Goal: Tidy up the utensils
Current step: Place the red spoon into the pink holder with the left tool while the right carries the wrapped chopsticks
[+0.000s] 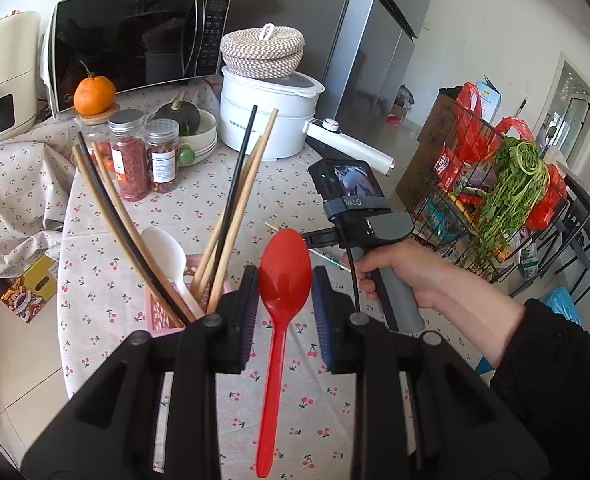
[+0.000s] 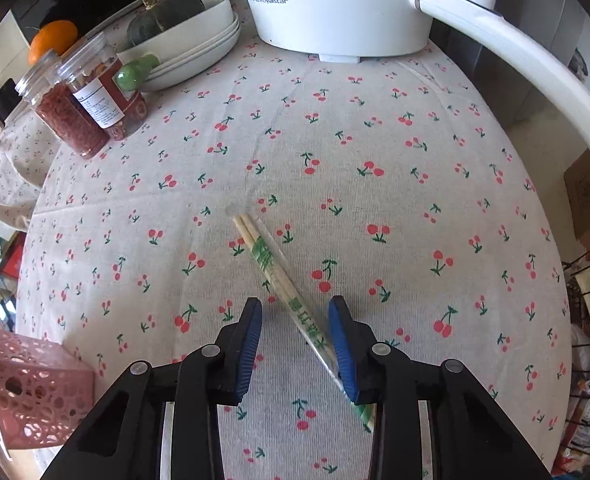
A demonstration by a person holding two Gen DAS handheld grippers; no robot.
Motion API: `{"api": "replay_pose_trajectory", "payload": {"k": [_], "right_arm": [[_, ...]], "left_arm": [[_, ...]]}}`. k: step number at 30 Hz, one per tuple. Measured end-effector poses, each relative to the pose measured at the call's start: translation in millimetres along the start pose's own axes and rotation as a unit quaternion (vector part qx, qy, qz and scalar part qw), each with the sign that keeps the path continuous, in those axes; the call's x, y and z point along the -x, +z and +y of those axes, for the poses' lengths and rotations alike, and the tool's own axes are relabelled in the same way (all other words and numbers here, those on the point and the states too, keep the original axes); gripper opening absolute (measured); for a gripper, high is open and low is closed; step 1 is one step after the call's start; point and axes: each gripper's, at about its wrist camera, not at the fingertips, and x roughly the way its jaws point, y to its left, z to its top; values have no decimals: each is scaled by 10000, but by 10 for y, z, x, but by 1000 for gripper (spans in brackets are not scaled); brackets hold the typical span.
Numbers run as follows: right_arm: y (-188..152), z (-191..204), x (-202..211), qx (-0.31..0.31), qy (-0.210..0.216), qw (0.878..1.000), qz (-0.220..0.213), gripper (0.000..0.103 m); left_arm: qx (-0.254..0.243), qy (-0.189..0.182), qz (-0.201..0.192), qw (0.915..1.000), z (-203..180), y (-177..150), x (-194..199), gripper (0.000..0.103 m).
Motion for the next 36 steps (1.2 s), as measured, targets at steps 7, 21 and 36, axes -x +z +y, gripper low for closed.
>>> {"api": "replay_pose_trajectory", "payload": {"k": [7,21,36], "right_arm": [[-49,-10,56,-98,-63,9999,-117,10],[-408,-151,1383,-735,1009,9804,-1527,10],[-614,177,1915,-377,1320,9615,-2381,10]], "left_arm": [[235,141,-194,9994,157,14,55,28],[578,713,-1810,9792,299,181,373,28],[336,1137,-2796,9528,293,246,-2,29]]}}
